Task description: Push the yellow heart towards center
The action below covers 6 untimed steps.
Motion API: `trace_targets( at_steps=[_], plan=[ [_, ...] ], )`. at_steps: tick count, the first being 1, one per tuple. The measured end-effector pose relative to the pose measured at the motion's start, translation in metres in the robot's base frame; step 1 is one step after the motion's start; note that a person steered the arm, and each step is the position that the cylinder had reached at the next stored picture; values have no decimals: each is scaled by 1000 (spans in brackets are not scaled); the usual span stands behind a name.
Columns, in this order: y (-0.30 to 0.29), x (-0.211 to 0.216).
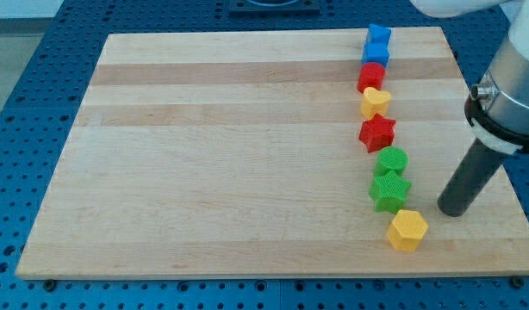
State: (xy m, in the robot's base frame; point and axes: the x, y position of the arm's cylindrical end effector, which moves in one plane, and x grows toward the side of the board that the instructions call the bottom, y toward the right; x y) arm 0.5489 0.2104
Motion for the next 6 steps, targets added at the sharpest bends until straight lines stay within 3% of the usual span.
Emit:
trace_targets(
  at_steps=[6],
  plan=[
    [3, -12]
  ],
)
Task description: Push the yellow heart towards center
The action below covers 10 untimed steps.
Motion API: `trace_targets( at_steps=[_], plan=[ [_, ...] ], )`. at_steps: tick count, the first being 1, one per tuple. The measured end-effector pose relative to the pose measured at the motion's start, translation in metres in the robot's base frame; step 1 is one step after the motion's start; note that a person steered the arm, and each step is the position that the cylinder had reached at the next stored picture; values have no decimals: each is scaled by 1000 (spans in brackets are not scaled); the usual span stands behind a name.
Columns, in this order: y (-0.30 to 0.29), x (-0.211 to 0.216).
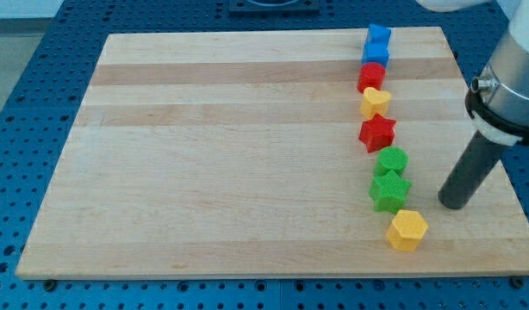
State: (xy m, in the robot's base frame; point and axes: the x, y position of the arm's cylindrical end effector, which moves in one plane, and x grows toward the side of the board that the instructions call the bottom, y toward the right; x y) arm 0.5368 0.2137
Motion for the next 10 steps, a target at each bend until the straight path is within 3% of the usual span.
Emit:
trace_targets(
  at_steps=[3, 6, 10],
  plan=[
    [3, -89],
    [0, -152],
    [-156, -173]
  ],
)
